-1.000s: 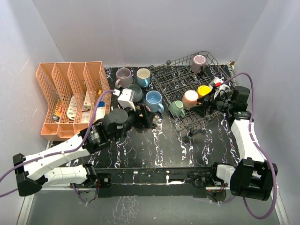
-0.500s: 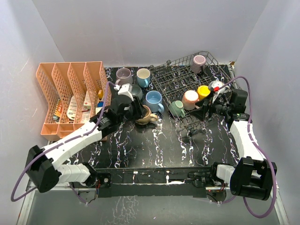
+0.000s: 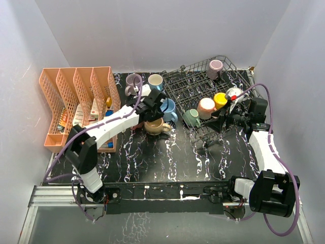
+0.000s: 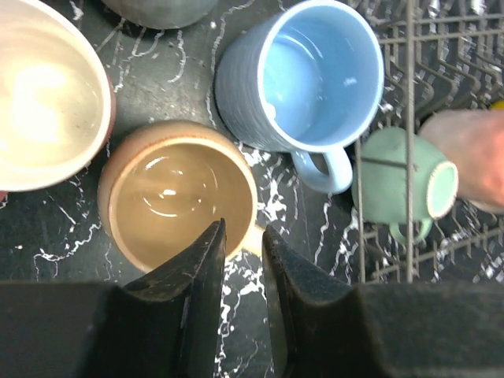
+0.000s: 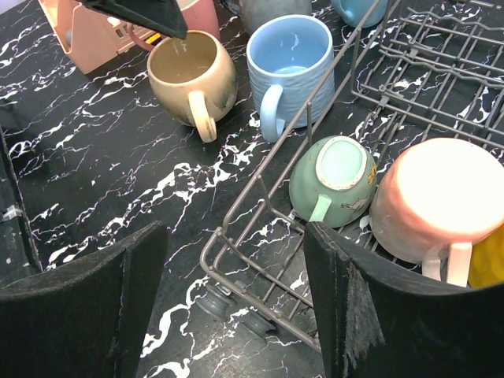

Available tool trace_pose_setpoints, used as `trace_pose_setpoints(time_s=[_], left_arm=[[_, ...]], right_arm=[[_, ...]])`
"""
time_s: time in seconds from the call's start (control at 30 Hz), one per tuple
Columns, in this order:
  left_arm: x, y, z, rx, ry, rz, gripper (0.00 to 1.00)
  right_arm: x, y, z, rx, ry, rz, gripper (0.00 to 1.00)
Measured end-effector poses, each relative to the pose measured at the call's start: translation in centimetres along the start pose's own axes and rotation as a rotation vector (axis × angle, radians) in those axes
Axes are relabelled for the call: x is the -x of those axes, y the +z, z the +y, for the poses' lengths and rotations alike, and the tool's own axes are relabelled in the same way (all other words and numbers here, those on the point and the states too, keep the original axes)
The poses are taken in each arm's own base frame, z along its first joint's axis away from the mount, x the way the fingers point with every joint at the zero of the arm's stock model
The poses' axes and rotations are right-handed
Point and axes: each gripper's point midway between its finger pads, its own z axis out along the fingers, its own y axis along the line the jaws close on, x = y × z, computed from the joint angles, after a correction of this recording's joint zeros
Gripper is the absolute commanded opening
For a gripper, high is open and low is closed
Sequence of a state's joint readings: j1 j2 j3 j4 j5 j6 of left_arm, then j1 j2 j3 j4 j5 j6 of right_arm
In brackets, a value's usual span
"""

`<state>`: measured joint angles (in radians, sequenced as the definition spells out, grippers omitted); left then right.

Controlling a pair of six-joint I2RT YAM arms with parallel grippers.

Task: Load the cups into the dish rack
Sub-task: Adjust the cup at the center of the board.

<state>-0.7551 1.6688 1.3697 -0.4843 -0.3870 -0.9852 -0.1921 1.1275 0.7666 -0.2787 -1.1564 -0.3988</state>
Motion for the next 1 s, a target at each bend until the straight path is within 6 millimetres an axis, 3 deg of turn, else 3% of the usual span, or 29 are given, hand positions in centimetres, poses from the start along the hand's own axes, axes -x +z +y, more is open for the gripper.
trace_pose_setpoints(time_s=[0.17,0.47,1.0], left_arm=[[0.0,2.1,0.5,0.126,-0.001,0.001,0.25],[0.5,3.6,-0.1,0.177,0.005,-0.011,0.30],[-1.6,6.4,0.9,0.261,0.014,0.037,0.32]], right_arm=[[-0.1,0.0,0.0,-0.001,-0.002,0.003,0.72],[-0.1,0.0,0.0,-0.002,-0.008,0.004,0.72],[-0.1,0.0,-0.1,-0.004,-0.012,0.005,0.72]])
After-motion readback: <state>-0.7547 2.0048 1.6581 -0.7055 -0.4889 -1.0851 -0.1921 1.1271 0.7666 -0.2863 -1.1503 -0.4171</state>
